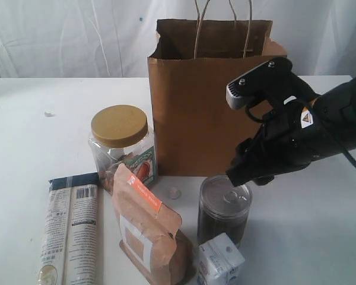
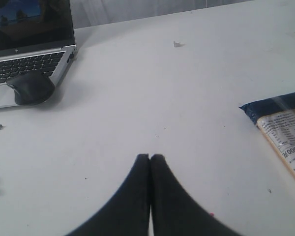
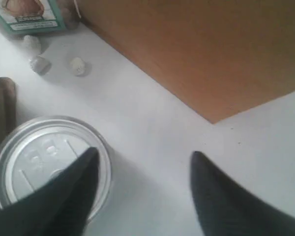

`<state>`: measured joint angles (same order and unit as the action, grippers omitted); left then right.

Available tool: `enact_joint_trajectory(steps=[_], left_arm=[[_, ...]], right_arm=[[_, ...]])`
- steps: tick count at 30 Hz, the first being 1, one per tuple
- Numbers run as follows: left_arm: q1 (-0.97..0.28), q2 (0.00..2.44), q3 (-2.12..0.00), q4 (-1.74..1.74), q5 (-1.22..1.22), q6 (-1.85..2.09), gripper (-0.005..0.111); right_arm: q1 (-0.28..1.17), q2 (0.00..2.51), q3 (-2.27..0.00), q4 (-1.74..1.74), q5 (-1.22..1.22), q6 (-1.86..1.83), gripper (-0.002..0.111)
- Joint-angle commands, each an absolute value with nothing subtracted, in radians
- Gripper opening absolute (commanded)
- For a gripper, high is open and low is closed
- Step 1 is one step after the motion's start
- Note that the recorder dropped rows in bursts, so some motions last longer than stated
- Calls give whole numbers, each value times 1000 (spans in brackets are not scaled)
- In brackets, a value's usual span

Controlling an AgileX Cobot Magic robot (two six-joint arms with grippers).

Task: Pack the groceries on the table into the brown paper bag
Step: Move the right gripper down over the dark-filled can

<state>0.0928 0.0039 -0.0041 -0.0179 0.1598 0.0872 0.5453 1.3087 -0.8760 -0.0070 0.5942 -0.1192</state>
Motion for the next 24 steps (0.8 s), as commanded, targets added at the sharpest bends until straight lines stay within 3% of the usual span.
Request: enact_joint_trajectory(steps=[1, 24], left_arm=[[87, 0, 0, -22, 157, 86, 0], [87, 0, 0, -22, 157, 86, 0]], right_arm=[[550, 1314, -883, 85, 583, -155, 88], [630, 1406, -883, 138, 555, -206, 89]])
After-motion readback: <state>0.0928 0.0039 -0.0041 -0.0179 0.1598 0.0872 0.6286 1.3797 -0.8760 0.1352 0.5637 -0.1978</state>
